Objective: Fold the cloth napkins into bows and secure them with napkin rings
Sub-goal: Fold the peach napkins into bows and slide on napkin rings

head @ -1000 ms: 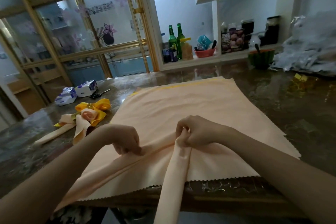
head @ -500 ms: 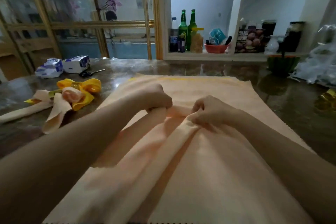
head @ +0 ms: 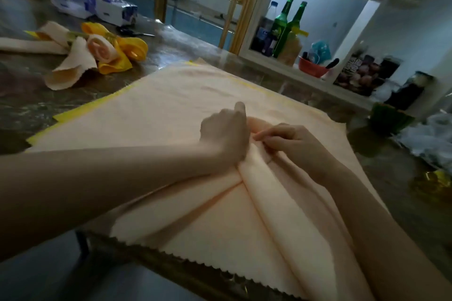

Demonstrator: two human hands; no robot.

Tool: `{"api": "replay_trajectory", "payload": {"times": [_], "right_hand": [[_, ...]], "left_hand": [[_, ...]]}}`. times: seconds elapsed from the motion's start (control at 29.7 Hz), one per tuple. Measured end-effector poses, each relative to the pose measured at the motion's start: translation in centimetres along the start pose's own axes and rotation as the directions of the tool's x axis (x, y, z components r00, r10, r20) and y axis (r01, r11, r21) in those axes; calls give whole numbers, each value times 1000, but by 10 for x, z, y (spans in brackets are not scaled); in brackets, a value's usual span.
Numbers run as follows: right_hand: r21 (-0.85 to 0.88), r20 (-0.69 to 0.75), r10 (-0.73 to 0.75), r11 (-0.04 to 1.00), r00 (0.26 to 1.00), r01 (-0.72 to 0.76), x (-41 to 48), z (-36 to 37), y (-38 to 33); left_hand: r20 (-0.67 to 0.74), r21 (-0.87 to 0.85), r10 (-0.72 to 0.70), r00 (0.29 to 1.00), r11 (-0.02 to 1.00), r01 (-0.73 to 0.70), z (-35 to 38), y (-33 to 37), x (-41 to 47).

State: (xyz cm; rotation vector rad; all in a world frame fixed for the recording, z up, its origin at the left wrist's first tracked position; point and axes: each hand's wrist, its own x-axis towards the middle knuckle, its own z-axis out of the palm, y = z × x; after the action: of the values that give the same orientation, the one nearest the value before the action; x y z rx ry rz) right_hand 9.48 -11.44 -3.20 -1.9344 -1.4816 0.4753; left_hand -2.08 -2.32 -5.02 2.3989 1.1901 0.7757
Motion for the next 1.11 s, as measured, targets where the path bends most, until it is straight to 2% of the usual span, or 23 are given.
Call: {"api": "replay_trajectory", "payload": {"times": [0.07, 0.17, 0.24, 0.37, 0.44, 0.61, 0.74, 0.91, 1.04, 1.11], "right_hand": [[6, 5, 34, 999, 999, -34, -3, -2, -1], [-55, 66, 36, 998, 997, -32, -9, -2, -6], [-108, 129, 79, 992, 989, -65, -12, -2, -7], [-80, 192, 119, 991, 974, -105, -16, -9, -11], [-145, 216, 139, 983, 966, -109, -15, -10, -10], [-380, 173, 133, 923, 976, -58, -10, 0, -10], [-341, 120, 95, 939, 988, -49, -11, 0, -15], [-329, 74, 244, 921, 967, -207, -9, 2, -35], [-364, 146, 491, 834, 859, -415, -7, -7, -51], [-397, 165, 557, 793, 814, -462, -14, -15, -53]], "left_hand": [[-25, 22, 105, 994, 994, -104, 2, 3, -18], [24, -118, 59, 998, 991, -56, -6, -7, -22], [49, -128, 77, 996, 989, -70, -7, -8, -26], [72, -87, 108, 992, 991, -101, -9, -3, -28], [82, -85, 110, 991, 991, -103, -9, -2, -28], [94, -202, 70, 993, 978, -50, -7, -7, -18], [128, -205, 116, 985, 975, -89, -6, -12, -15], [182, -224, 214, 960, 959, -171, -9, -14, -19], [221, -146, 262, 939, 961, -234, -9, -15, -19], [231, -143, 272, 934, 959, -244, -4, -15, -20]]}}
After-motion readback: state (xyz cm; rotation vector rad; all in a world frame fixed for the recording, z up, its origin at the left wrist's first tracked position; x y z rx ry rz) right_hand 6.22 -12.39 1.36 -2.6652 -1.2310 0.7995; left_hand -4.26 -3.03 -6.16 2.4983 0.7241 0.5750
